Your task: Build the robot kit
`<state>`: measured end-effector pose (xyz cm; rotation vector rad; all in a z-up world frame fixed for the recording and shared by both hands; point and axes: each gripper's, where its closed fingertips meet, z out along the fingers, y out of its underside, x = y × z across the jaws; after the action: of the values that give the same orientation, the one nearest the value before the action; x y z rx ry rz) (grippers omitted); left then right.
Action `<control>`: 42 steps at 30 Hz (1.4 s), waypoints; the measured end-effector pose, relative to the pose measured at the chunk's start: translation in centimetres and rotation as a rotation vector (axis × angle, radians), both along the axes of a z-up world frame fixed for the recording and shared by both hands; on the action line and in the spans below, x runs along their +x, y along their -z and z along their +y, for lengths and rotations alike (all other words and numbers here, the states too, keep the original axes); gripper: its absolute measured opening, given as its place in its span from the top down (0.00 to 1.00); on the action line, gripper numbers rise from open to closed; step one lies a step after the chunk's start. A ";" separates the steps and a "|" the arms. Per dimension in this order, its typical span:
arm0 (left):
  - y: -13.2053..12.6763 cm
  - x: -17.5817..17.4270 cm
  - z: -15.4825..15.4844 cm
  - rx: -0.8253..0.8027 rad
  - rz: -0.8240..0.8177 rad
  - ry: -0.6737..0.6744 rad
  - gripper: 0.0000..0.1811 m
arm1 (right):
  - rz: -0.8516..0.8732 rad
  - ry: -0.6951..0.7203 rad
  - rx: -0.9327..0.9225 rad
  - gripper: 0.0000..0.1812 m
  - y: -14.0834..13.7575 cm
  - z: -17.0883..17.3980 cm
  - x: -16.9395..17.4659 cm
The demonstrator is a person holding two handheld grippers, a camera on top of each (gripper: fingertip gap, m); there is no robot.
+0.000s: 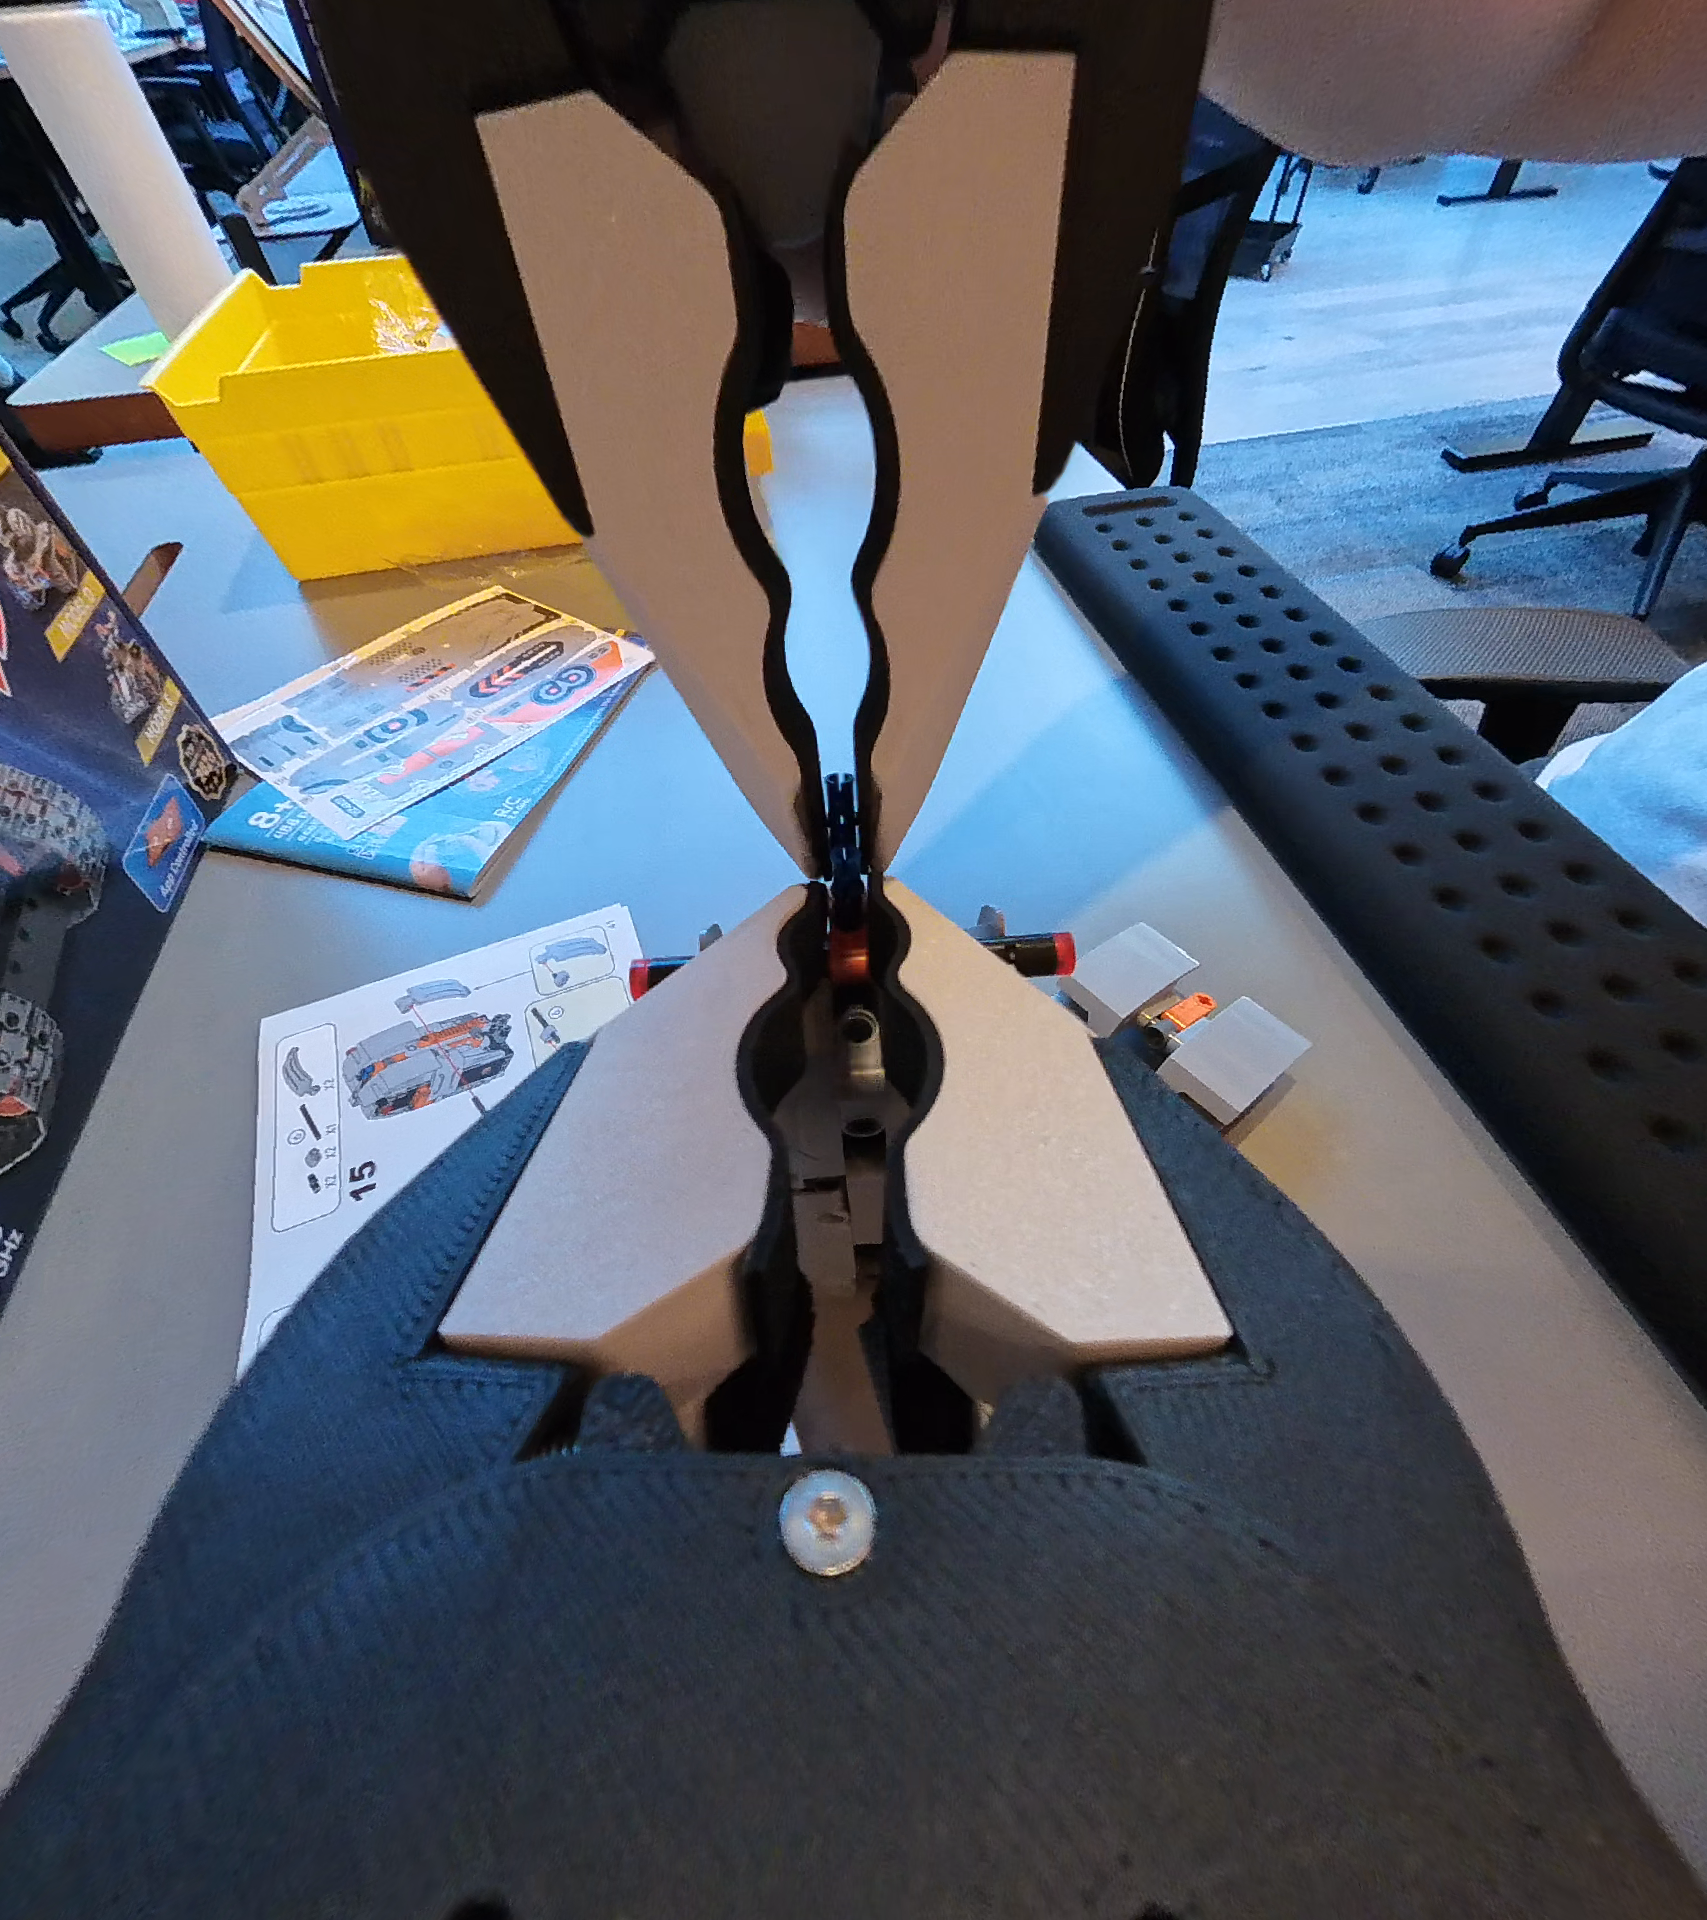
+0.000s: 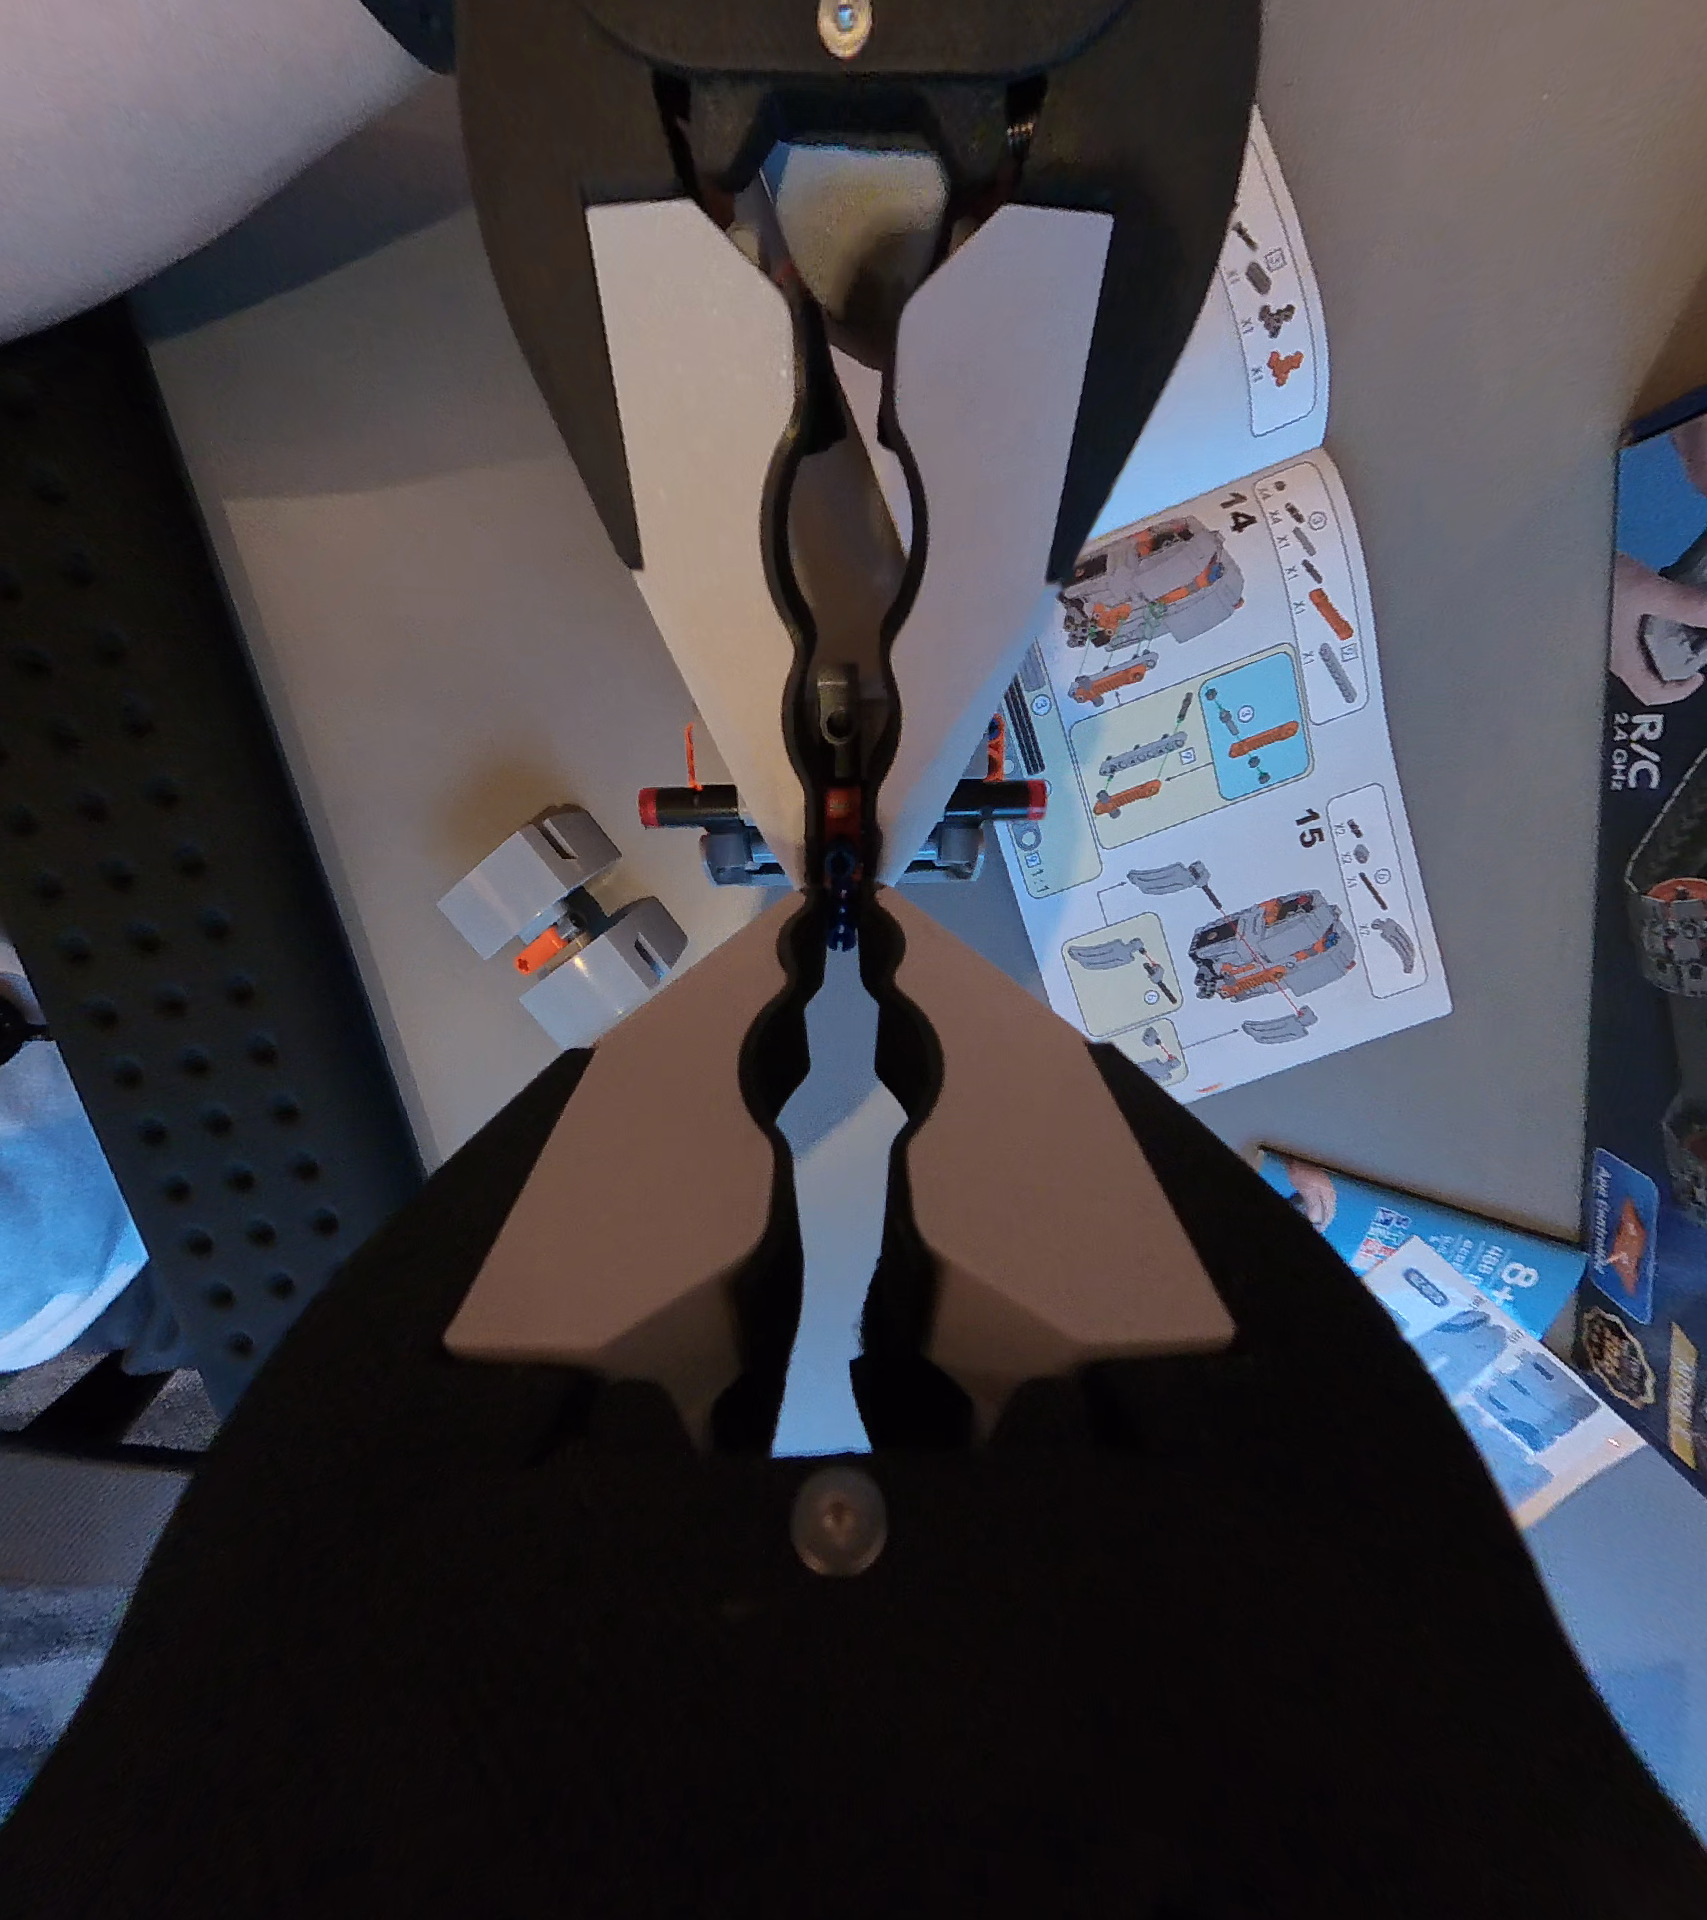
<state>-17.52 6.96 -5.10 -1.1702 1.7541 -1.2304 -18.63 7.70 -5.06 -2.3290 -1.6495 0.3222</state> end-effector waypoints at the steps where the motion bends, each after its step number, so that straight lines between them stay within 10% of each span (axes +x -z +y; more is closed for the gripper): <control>1: 0.0 0.0 0.0 -0.006 -0.003 0.002 0.97 | 0.013 0.001 -0.004 0.98 0.0 0.0 0.0; 25: 0.0 -0.2 0.1 -0.019 -0.005 0.008 0.97 | 0.131 -0.082 0.107 0.76 -2.3 0.6 -0.2; 34: 0.0 -0.1 -0.2 -0.017 -0.002 0.014 0.97 | 0.291 0.032 0.303 0.80 0.5 -1.2 6.9; 42: -3.4 -0.8 -0.7 -0.094 -0.112 0.029 0.86 | 0.532 0.657 0.139 0.91 6.6 -5.5 17.2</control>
<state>-18.36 6.25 -1.67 -1.1102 1.6507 -1.3822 -1.47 2.16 -11.61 -2.2556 -0.6050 0.5866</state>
